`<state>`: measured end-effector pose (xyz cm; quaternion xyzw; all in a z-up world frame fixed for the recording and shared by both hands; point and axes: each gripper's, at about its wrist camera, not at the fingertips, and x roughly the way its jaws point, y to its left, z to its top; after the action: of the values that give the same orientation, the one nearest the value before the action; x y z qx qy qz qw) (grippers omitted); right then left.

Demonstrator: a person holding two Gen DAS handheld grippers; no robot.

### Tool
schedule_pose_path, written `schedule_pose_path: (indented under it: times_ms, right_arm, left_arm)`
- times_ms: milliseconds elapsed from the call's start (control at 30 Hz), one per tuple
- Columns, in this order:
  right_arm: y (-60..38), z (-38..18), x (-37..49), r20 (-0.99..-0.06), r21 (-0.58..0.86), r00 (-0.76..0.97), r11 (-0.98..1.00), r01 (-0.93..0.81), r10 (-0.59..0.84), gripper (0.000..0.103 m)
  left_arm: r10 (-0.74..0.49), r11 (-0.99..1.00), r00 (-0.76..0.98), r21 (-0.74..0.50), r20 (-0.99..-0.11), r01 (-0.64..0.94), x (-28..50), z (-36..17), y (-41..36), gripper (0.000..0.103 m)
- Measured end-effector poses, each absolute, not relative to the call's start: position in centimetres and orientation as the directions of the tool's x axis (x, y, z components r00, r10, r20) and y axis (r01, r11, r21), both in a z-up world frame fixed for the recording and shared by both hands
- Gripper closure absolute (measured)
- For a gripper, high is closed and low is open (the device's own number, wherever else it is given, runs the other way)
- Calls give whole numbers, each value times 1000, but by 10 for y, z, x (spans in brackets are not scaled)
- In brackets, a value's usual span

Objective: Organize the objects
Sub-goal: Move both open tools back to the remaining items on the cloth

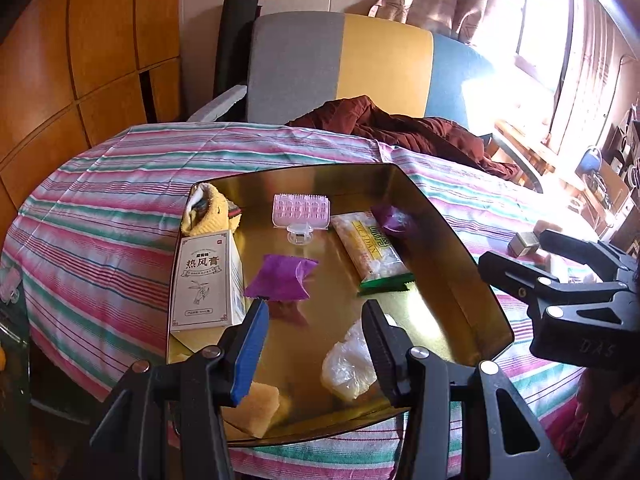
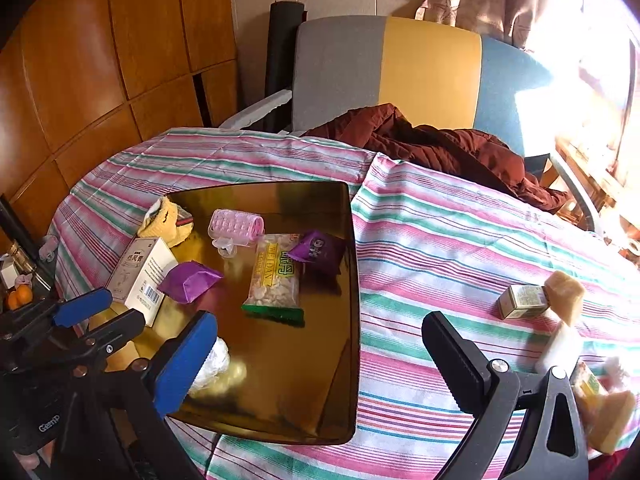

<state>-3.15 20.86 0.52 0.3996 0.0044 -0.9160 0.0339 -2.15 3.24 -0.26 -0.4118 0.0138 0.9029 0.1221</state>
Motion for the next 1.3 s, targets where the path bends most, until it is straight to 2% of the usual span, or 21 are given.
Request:
schedule_pose_path:
  times_ms: [367,733,933,1133,1233,1300]
  right_arm:
    - [236,-2,-26,-739,8,-674,-1000,5,-9,0]
    - [306,-18,-12,-769,15,-633,-988,-154,87,0]
    - [384,-16,7,-775,0,-598,-947,-322,204,0]
    - [487,1,45,-746,13,-549,-815,-579,378,0]
    - [532,1,70,-730,67,-516,-705,-706,448,0]
    - [551,-2,84,-723,147,-528,-648,-747,446,0]
  left_arm:
    - [224,-962,-617,-68,-754,-266,-19,-4,42,54]
    - [250,-948,-605,-63,-756,-313,-20,0,58,54]
    - [283,-926,-593,-54,-753,-373,-21,5,81,54]
    - [328,-886,-567,-39,-755,-461,-18,10,120,54]
    - [354,-852,-543,-23,-761,-523,-15,11,149,54]
    - [372,-824,-522,-14,-768,-567,-11,11,170,54]
